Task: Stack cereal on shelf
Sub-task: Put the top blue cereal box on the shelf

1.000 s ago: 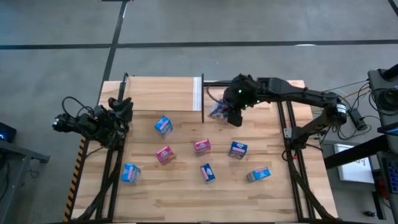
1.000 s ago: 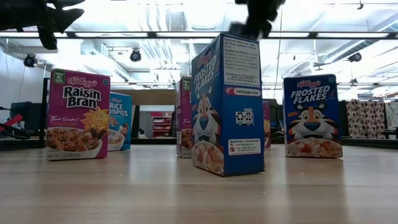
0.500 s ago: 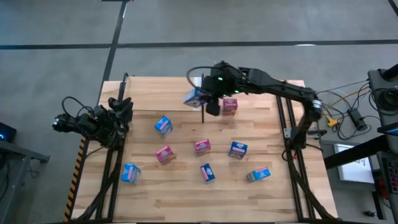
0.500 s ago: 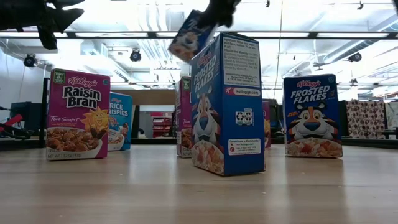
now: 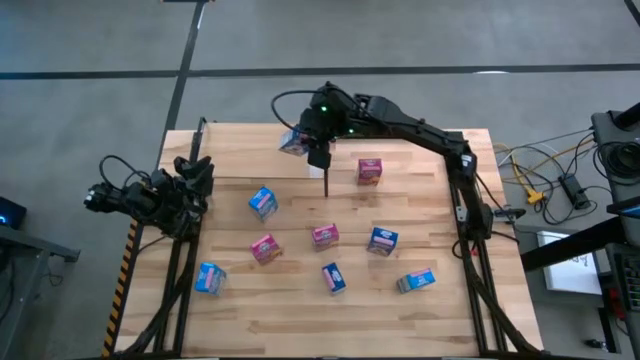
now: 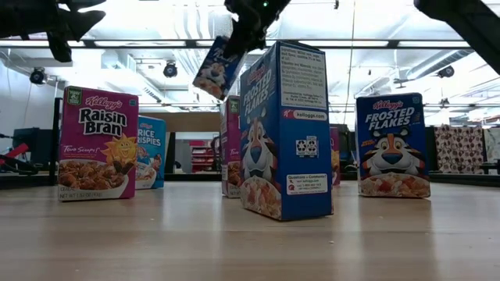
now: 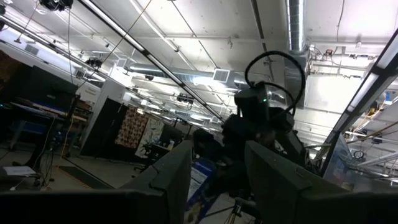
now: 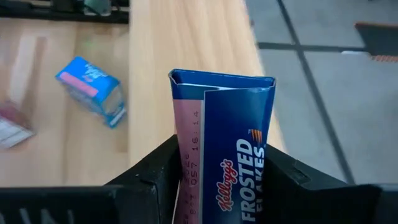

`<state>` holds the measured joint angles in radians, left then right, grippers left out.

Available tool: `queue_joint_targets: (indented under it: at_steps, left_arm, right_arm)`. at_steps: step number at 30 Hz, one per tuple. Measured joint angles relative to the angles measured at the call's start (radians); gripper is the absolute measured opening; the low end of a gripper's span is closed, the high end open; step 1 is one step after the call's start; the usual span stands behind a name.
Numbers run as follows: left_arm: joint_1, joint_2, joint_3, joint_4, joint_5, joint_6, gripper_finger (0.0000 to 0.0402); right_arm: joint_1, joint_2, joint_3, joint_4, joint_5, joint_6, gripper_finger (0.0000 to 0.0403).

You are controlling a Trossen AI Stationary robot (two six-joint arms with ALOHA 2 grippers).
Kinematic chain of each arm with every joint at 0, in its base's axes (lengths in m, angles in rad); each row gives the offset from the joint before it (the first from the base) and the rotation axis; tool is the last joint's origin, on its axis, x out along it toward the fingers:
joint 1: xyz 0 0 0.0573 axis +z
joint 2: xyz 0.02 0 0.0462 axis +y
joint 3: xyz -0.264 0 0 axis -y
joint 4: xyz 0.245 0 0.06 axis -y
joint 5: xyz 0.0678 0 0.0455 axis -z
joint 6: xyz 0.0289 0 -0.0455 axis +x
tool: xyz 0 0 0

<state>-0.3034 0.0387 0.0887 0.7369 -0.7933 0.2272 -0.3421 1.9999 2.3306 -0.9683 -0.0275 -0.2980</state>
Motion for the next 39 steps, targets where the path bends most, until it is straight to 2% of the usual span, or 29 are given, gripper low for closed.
queue_joint_targets:
  at_steps: [20, 25, 33, 39]
  left_arm:
    - [0.000, 0.000, 0.000, 0.000, 0.000, 0.000, 0.0135]
    - [0.000, 0.000, 0.000, 0.000, 0.000, 0.000, 0.0135]
    - [0.000, 0.000, 0.000, 0.000, 0.000, 0.000, 0.0135]
    - [0.000, 0.000, 0.000, 0.001, 0.000, 0.000, 0.0135]
  right_arm:
    - [-0.032, 0.039, -0.028, 0.043, -0.004, 0.010, 0.0244]
    - [-0.032, 0.034, 0.016, 0.042, 0.002, 0.010, 0.0251]
    - [-0.018, -0.033, 0.023, 0.025, 0.002, 0.067, 0.0221]
    - [-0.007, -0.098, 0.023, -0.115, 0.002, 0.105, 0.0153]
